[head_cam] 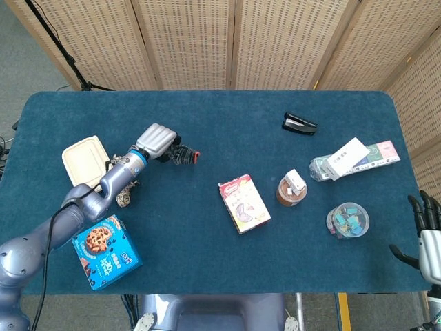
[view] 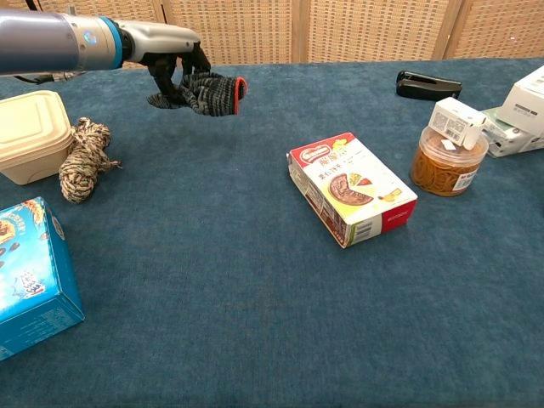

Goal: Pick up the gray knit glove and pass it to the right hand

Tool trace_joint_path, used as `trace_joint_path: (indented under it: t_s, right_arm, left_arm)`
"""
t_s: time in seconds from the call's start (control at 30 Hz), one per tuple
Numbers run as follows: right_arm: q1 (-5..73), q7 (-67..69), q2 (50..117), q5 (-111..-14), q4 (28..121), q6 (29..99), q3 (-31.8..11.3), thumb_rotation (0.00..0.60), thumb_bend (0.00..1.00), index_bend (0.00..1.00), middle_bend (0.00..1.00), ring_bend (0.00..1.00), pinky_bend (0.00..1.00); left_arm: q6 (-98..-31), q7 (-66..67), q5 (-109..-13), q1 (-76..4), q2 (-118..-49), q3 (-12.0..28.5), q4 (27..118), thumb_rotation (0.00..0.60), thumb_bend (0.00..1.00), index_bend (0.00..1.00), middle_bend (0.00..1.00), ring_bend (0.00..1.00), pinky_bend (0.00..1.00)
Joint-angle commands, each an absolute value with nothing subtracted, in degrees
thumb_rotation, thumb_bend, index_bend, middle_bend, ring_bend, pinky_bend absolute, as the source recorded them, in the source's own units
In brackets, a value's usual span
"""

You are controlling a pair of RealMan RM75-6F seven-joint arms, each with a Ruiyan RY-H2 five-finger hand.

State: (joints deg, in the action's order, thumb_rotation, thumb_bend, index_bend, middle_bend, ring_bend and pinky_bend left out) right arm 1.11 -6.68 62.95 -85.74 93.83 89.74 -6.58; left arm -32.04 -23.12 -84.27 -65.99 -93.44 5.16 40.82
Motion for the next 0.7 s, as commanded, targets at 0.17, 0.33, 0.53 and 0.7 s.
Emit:
trace_joint_path:
  t_s: [0.17,0.33,0.53,0.7]
  right_arm:
    - [5.8,-7.7,62.4,-94.0,92.3,86.1,-4.6,0.600,0.00,0.00,0.00,0.00,0.00]
    - [10.1,-7.3,61.4,-100.4,92.2,83.1,-3.7,0.600,0.00,0.02,0.00,0.00,0.00]
    - [15.2,-7.1,62.1,-107.4,91.4,79.6,-2.3,0.600,0.00,0.05,0.00,0.00,0.00]
    - [18.7,-7.7,63.1,-110.0,91.2,76.4,-1.7,0.600,0.00,0.07,0.00,0.00,0.00]
  left_arm:
    - [-37.6,-23.5,-87.9,-64.3,-78.9,3.6,61.0,0.600,0.38,0.63,0.49,0.41,0.55]
    - [-38.7,-21.9,-88.7,-64.2,-73.5,3.6,70.1,0.600,0.38,0.63,0.49,0.41,0.55]
    - [-36.9,-18.3,-87.5,-65.6,-71.1,4.8,76.5,0.600,0.37,0.63,0.49,0.41,0.55]
    - [-36.4,-16.2,-86.2,-66.7,-72.4,6.2,78.3,0.600,0.36,0.64,0.50,0.41,0.55]
